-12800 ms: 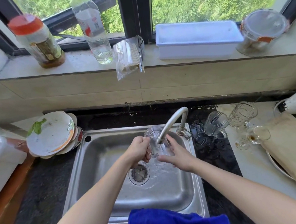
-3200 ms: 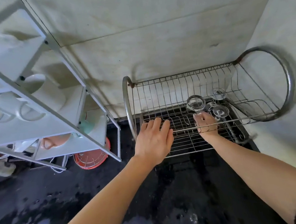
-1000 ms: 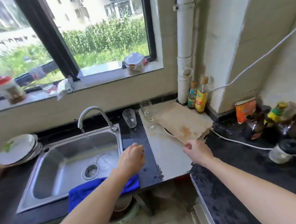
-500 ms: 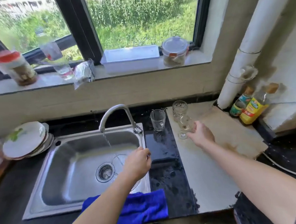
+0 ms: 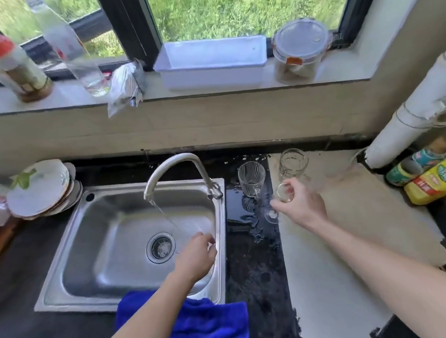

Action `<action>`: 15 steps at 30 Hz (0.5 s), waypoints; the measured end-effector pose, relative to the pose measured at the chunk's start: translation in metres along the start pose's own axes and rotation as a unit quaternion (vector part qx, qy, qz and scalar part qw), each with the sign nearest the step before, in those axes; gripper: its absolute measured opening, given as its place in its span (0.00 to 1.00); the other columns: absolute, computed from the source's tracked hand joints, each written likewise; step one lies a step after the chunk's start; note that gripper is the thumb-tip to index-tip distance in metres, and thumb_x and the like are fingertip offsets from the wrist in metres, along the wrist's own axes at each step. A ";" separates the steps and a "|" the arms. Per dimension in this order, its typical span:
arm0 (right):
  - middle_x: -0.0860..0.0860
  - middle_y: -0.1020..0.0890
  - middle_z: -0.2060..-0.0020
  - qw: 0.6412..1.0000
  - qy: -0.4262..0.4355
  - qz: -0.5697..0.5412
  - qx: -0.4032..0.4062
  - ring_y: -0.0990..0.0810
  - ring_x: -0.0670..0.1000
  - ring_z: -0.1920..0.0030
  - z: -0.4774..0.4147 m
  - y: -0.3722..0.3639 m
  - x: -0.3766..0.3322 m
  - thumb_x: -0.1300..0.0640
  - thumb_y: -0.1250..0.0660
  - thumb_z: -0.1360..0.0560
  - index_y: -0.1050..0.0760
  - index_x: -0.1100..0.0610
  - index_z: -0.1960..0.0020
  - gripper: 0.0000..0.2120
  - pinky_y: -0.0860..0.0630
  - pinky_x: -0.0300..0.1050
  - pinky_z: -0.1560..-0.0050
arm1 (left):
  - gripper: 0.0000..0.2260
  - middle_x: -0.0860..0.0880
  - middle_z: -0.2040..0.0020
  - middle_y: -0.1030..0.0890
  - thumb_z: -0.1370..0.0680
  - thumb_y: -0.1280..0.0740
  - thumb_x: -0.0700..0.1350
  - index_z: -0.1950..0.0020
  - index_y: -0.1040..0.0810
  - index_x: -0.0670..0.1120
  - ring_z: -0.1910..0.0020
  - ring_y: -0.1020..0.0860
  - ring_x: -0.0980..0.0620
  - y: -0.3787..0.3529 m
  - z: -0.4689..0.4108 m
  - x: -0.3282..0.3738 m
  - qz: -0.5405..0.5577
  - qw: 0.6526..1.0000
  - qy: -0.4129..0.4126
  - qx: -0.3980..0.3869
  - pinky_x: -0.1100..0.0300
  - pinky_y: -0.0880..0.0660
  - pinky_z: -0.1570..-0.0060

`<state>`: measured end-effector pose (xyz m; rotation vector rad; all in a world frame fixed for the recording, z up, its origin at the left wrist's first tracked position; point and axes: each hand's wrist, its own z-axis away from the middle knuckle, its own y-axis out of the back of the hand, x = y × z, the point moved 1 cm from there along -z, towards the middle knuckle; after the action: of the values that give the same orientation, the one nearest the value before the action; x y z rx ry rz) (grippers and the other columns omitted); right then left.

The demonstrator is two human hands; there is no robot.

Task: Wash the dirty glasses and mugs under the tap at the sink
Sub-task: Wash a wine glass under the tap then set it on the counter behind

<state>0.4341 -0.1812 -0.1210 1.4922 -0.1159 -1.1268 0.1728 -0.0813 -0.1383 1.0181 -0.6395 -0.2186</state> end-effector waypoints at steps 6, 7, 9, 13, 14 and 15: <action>0.41 0.20 0.55 0.988 0.125 -0.042 -0.075 0.21 0.45 0.57 0.022 -0.031 -0.077 0.36 0.28 0.37 0.26 0.44 0.43 0.26 0.22 0.44 0.54 | 0.10 0.44 0.50 0.18 0.23 0.37 0.43 0.46 0.19 0.43 0.50 0.21 0.46 0.004 -0.001 -0.037 0.070 0.994 0.085 0.012 0.57 0.28 0.52; 0.41 0.20 0.55 0.986 0.131 -0.048 -0.088 0.21 0.45 0.56 0.022 -0.041 -0.090 0.36 0.28 0.37 0.26 0.45 0.43 0.26 0.23 0.44 0.54 | 0.09 0.45 0.51 0.18 0.23 0.37 0.43 0.48 0.19 0.43 0.51 0.21 0.46 0.004 -0.001 -0.046 0.084 0.991 0.101 0.011 0.57 0.28 0.53; 0.41 0.21 0.56 0.982 0.133 -0.061 -0.118 0.22 0.45 0.56 0.024 -0.064 -0.115 0.36 0.28 0.37 0.26 0.45 0.43 0.26 0.24 0.43 0.54 | 0.07 0.45 0.55 0.17 0.23 0.37 0.44 0.52 0.19 0.44 0.54 0.21 0.46 0.004 -0.001 -0.067 0.127 0.982 0.139 0.009 0.58 0.29 0.55; 0.42 0.22 0.55 0.977 0.116 -0.054 -0.173 0.22 0.44 0.54 0.028 -0.116 -0.155 0.33 0.30 0.37 0.26 0.45 0.44 0.27 0.25 0.43 0.55 | 0.11 0.46 0.67 0.27 0.22 0.38 0.43 0.65 0.30 0.46 0.65 0.27 0.46 0.004 -0.006 -0.115 0.297 0.932 0.206 -0.009 0.55 0.32 0.62; 0.42 0.22 0.55 0.977 0.104 -0.049 -0.182 0.22 0.45 0.54 0.029 -0.129 -0.164 0.32 0.30 0.37 0.27 0.46 0.42 0.29 0.25 0.43 0.55 | 0.12 0.46 0.67 0.30 0.21 0.39 0.44 0.65 0.32 0.46 0.67 0.29 0.47 0.005 -0.008 -0.127 0.344 0.912 0.225 -0.014 0.56 0.34 0.65; 0.42 0.22 0.55 0.977 0.087 -0.047 -0.188 0.23 0.45 0.54 0.030 -0.141 -0.172 0.32 0.30 0.37 0.26 0.48 0.42 0.30 0.26 0.43 0.55 | 0.11 0.46 0.67 0.31 0.21 0.40 0.45 0.64 0.32 0.46 0.68 0.31 0.48 0.005 -0.010 -0.138 0.384 0.890 0.245 -0.019 0.58 0.35 0.68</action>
<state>0.2513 -0.0511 -0.1332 1.2562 0.2788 -1.0203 0.0676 -0.0087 -0.1915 0.6739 -0.5234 0.7040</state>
